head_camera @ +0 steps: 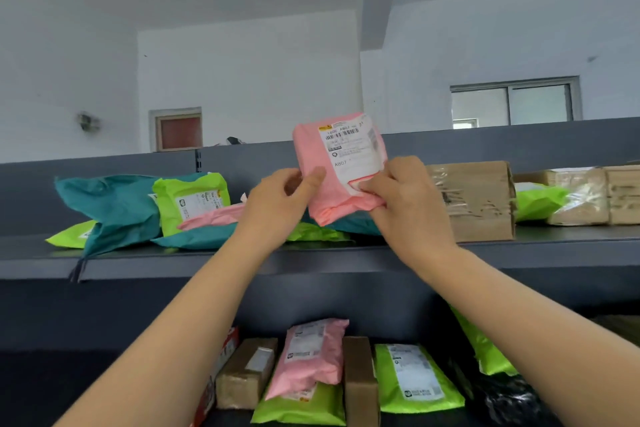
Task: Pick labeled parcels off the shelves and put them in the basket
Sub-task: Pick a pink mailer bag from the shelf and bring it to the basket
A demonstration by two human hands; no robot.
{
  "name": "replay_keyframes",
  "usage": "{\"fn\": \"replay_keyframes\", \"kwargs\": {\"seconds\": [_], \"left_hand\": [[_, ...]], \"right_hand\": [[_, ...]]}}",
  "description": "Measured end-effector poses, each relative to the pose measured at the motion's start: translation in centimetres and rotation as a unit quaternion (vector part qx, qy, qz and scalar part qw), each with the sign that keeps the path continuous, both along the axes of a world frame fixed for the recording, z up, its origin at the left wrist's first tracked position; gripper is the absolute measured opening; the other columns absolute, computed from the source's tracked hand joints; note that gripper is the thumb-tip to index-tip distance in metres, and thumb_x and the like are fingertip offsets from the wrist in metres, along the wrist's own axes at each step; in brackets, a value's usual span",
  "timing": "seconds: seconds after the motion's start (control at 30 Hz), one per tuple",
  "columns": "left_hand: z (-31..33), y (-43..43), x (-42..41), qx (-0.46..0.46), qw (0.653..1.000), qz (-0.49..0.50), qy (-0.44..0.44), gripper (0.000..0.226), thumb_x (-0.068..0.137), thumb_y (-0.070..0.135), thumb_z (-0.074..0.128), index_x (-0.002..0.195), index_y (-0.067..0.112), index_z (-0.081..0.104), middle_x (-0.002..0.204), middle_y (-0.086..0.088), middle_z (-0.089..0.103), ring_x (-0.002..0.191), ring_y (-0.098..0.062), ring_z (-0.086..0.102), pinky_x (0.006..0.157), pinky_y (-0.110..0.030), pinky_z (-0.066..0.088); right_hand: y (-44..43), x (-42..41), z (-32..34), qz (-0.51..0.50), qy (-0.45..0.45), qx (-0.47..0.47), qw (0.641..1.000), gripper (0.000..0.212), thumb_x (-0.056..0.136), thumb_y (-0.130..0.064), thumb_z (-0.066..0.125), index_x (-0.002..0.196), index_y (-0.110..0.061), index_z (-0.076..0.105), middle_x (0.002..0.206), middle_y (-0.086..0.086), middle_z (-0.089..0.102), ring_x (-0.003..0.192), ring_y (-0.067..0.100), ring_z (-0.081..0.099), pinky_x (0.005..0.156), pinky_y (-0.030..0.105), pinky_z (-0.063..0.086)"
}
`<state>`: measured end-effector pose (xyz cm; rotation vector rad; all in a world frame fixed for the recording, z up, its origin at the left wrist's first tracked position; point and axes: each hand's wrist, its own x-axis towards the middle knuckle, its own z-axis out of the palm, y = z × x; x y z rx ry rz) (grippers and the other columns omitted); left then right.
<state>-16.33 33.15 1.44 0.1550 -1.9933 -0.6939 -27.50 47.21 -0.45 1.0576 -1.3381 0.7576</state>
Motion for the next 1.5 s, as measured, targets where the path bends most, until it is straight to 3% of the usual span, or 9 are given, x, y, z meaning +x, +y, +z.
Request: {"fn": "replay_keyframes", "kwargs": {"seconds": [0.07,0.13,0.37,0.8,0.93,1.17,1.3,1.4,1.5], "left_hand": [[-0.2,1.6,0.2,0.066,0.997,-0.034,0.020,0.051,0.084,0.045,0.064,0.125,0.017,0.053,0.107,0.006,0.065,0.096,-0.009,0.062,0.086,-0.029,0.049],[-0.6,2.8,0.1,0.101,0.992,-0.053,0.056,0.057,0.084,0.032,0.068,0.132,0.016,0.043,0.113,0.006,0.062,0.098,-0.007,0.061,0.085,-0.026,0.049],[-0.9,1.8,1.5,0.147,0.971,0.020,0.185,0.055,0.086,0.012,0.064,0.134,0.018,0.039,0.124,0.003,0.054,0.113,-0.016,0.054,0.095,-0.040,0.049],[-1.2,-3.3,2.4,0.123,0.978,-0.019,0.165,0.064,0.087,0.015,0.065,0.142,0.025,0.033,0.134,0.002,0.052,0.120,-0.017,0.053,0.100,-0.044,0.046],[-0.6,-4.3,2.7,0.100,0.975,-0.005,0.196,0.056,0.092,0.012,0.058,0.142,0.022,0.034,0.128,0.005,0.054,0.113,-0.015,0.056,0.095,-0.042,0.049],[-1.0,-7.8,3.5,0.148,0.968,0.007,0.204,0.052,0.092,0.012,0.057,0.139,0.025,0.037,0.112,0.010,0.054,0.102,-0.013,0.059,0.088,-0.042,0.054],[-1.5,-9.2,3.7,0.196,0.957,-0.036,0.210,0.052,0.092,0.010,0.057,0.137,0.027,0.037,0.118,0.001,0.059,0.097,-0.021,0.066,0.066,-0.039,0.060],[-1.6,-9.5,3.8,0.207,0.951,-0.050,0.226,0.052,0.093,0.008,0.055,0.138,0.024,0.036,0.117,0.002,0.056,0.089,-0.014,0.066,0.052,-0.024,0.057],[-1.7,-10.2,3.7,0.206,0.953,-0.041,0.220,0.058,0.092,0.011,0.058,0.140,0.030,0.031,0.124,0.002,0.054,0.101,-0.020,0.062,0.067,-0.037,0.060]], "right_hand": [[0.7,0.1,-0.5,0.029,0.001,-0.003,1.000,0.019,0.063,-0.004,0.082,0.078,-0.002,0.070,0.073,0.011,0.054,0.080,0.020,0.041,0.051,0.026,0.040],[1.1,0.2,-0.9,0.057,0.001,0.008,0.998,0.021,0.064,-0.002,0.080,0.084,-0.003,0.071,0.075,0.010,0.054,0.080,0.020,0.044,0.054,0.029,0.043],[2.5,1.3,-1.8,0.082,-0.105,0.132,0.982,0.068,0.076,-0.018,0.074,0.136,-0.018,0.044,0.125,0.005,0.044,0.110,0.019,0.048,0.081,0.029,0.047],[-1.2,1.8,-1.1,0.085,-0.191,0.157,0.965,0.071,0.080,-0.047,0.068,0.140,-0.021,0.039,0.136,-0.003,0.044,0.125,0.013,0.041,0.100,0.025,0.033],[-2.1,1.9,-0.3,-0.032,-0.212,0.221,0.951,0.082,0.078,-0.043,0.070,0.145,-0.020,0.029,0.146,-0.001,0.037,0.130,0.020,0.037,0.105,0.032,0.033],[-2.3,1.2,-0.7,-0.199,-0.231,0.210,0.929,0.035,0.089,-0.024,0.054,0.124,-0.026,0.054,0.115,0.005,0.063,0.102,0.032,0.059,0.077,0.036,0.046],[-2.2,0.5,-0.5,-0.164,-0.218,0.148,0.951,0.022,0.086,-0.011,0.051,0.103,-0.015,0.064,0.095,0.012,0.066,0.088,0.038,0.059,0.069,0.039,0.046],[-2.0,0.2,0.2,-0.129,-0.214,0.085,0.964,0.011,0.085,-0.005,0.052,0.075,-0.005,0.055,0.073,0.014,0.058,0.073,0.038,0.054,0.060,0.038,0.036],[-1.6,0.6,0.9,-0.113,-0.210,0.030,0.971,0.023,0.084,-0.003,0.052,0.065,-0.008,0.041,0.065,0.007,0.044,0.064,0.030,0.043,0.058,0.035,0.018]]}}
